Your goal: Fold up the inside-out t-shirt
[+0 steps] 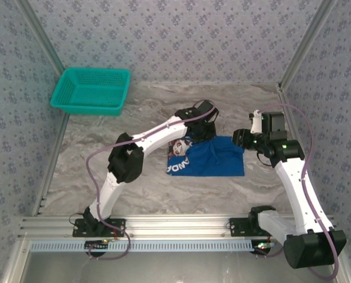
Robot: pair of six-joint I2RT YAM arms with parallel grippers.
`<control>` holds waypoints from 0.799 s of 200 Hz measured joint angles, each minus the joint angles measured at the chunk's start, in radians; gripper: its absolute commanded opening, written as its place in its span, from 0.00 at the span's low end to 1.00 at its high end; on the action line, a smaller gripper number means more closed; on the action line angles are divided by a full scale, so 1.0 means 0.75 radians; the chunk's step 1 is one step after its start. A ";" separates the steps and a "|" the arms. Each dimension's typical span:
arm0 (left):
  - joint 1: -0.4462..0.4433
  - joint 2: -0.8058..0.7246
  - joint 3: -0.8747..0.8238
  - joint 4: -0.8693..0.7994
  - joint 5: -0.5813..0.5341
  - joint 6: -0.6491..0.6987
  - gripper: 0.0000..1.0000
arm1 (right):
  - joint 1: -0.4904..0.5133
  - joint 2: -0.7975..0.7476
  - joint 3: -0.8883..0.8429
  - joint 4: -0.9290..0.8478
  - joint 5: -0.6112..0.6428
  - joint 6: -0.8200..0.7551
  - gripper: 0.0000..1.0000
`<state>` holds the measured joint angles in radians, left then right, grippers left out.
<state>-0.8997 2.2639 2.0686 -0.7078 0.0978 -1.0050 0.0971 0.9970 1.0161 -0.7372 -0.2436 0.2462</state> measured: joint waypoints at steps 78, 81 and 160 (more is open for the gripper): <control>0.021 -0.007 0.102 -0.128 0.015 0.092 0.00 | -0.061 0.207 -0.182 0.068 0.060 0.087 0.38; 0.023 -0.008 0.101 -0.130 0.018 0.094 0.00 | -0.061 0.238 -0.193 0.081 0.059 0.094 0.38; 0.073 -0.050 0.076 -0.144 0.116 0.154 0.00 | -0.018 0.706 -0.223 0.321 0.035 0.151 0.30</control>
<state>-0.8448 2.2265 2.1254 -0.8162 0.1848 -0.8894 0.0834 1.5269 0.8486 -0.4961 -0.2176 0.3595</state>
